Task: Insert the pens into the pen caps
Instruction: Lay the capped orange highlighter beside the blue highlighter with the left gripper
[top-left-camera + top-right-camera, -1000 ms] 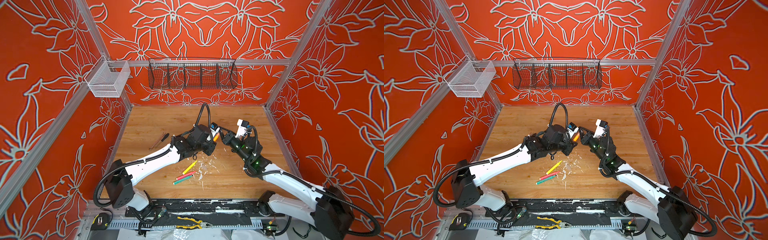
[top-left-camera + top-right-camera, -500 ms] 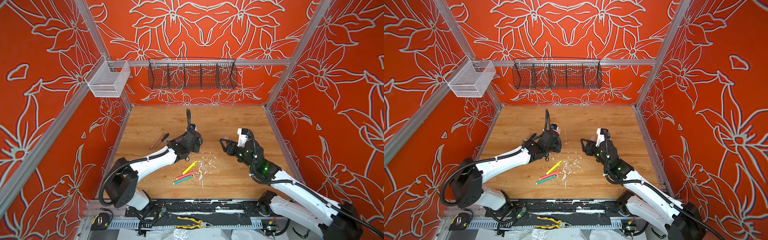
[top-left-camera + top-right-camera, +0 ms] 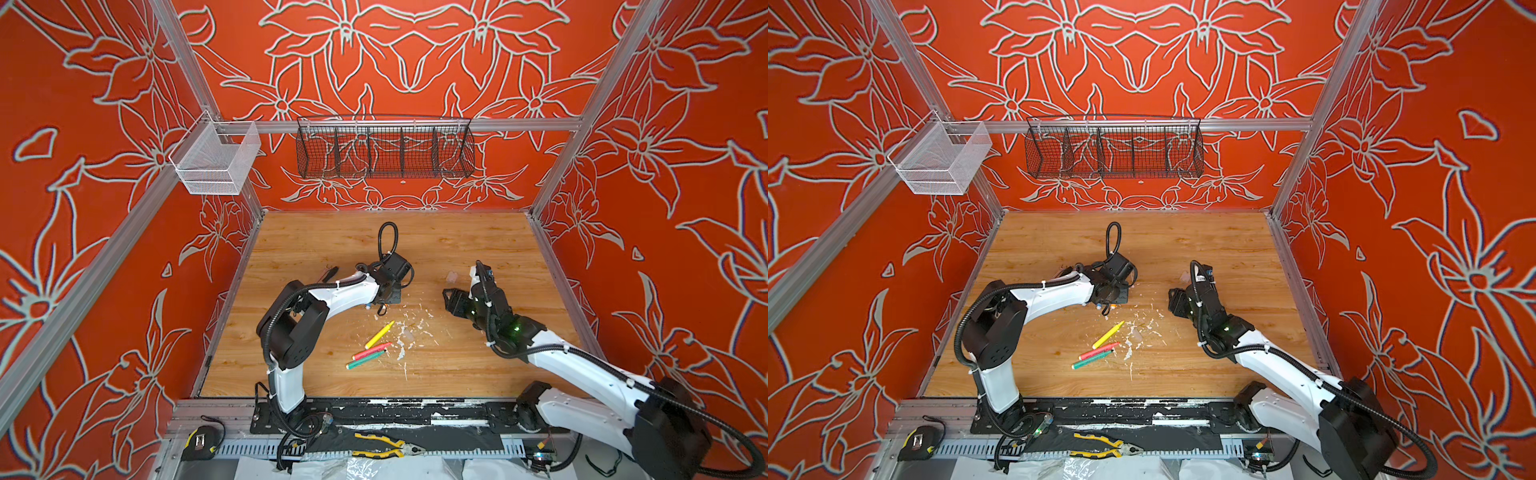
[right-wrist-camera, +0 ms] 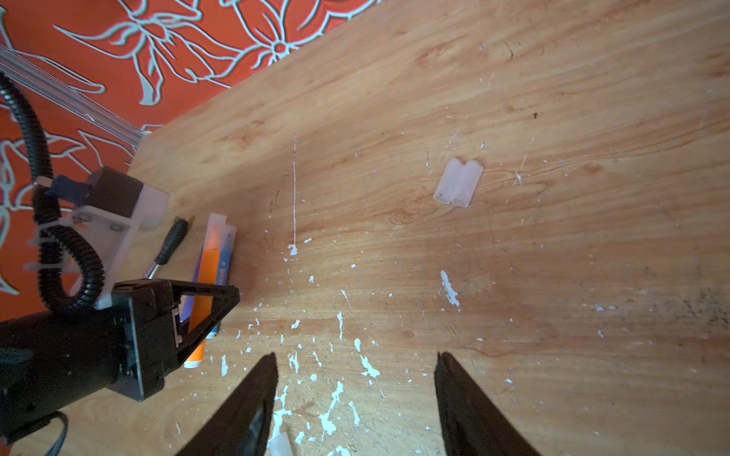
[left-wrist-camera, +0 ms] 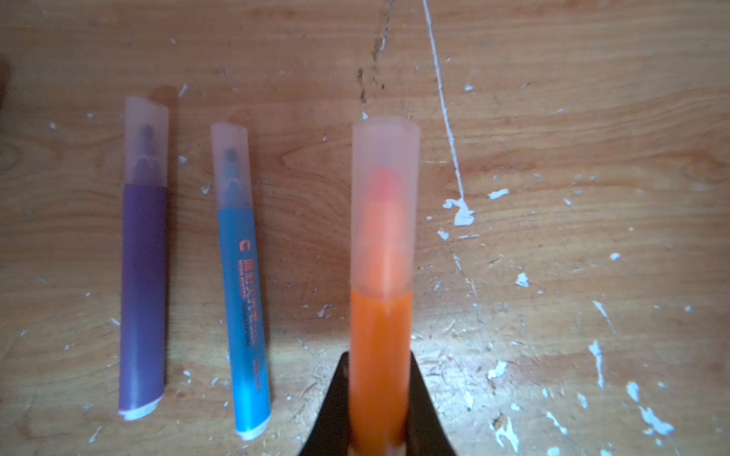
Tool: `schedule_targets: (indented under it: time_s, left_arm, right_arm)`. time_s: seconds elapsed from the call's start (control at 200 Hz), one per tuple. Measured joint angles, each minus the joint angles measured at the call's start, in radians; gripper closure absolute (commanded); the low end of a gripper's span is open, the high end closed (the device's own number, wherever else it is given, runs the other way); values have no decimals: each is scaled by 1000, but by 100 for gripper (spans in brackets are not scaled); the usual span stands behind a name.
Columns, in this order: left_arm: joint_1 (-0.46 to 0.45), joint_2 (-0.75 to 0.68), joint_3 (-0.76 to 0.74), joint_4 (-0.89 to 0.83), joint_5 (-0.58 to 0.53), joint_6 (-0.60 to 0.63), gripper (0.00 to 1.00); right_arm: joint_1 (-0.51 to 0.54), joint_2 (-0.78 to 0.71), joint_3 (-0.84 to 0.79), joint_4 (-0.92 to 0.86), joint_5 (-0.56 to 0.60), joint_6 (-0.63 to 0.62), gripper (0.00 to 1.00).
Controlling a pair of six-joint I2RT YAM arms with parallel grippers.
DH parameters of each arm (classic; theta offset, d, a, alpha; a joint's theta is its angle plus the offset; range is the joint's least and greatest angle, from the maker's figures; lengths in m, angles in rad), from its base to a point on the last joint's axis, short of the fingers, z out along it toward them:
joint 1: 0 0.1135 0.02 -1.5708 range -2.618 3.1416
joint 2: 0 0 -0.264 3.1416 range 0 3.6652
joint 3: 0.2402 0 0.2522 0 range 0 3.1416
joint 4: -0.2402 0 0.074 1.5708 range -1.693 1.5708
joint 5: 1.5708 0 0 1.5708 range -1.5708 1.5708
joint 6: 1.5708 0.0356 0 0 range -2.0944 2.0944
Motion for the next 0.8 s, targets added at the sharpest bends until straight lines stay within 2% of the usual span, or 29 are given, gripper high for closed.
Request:
schedule_targets:
  time_s: [0.21, 0.58, 0.801]
  left_arm:
    - [24, 47, 24, -69, 43, -31, 98]
    - [32, 70, 53, -117, 55, -35, 77]
    - [32, 35, 53, -117, 23, 13, 59]
  right_arm:
    - [0, 18, 21, -5, 2, -2, 36]
    - [0, -30, 25, -38, 34, -23, 34]
    - [-2, -62, 29, -56, 41, -31, 33]
